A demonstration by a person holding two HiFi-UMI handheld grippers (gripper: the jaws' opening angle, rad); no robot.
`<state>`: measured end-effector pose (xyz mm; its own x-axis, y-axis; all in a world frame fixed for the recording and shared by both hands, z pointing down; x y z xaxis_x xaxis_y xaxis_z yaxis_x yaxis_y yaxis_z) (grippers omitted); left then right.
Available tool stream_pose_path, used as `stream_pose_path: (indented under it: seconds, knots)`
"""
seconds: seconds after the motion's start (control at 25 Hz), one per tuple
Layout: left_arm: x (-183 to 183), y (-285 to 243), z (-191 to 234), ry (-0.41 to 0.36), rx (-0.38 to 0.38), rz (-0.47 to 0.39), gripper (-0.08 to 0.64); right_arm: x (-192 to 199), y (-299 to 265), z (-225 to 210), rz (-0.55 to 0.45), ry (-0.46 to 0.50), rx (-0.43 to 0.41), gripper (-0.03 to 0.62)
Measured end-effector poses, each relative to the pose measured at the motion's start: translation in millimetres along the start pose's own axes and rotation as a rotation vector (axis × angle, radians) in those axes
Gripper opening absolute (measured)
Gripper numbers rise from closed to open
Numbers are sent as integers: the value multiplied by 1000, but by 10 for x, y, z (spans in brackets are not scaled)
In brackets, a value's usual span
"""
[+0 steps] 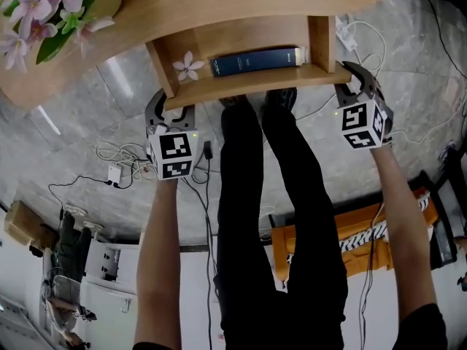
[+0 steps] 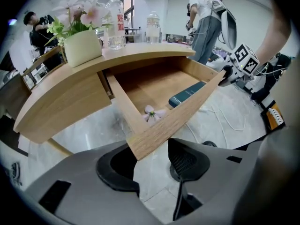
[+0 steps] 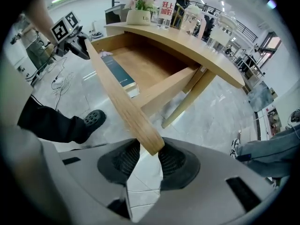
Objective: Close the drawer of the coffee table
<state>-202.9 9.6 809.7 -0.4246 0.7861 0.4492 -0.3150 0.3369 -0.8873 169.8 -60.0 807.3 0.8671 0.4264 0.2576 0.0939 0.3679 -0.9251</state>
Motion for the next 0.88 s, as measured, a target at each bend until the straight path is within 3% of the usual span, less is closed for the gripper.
stream_pose_path:
  seconds: [0.28, 0.64, 0.88]
  knots:
    - [-68, 35, 55, -6, -17, -10, 206, -39, 16, -11, -14, -40, 42, 114]
    - [-465, -77, 454, -47, -55, -36, 210, -342, -128, -340, -57, -77, 95, 118]
    - [-666, -181, 590, -36, -81, -69, 213, -462, -236, -603, -73, -210, 136, 109]
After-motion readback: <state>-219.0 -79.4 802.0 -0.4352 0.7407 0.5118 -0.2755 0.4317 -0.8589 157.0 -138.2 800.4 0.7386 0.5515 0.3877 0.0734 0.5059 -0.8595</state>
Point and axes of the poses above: the fingertips, and each gripper's own axes: y backward along the fingers, z to its left, x out of its underside, the point moved 7 cm from there along y, backward along the fingers, and after that the axes turned 7 degrees about x, right-handed, at the moved point
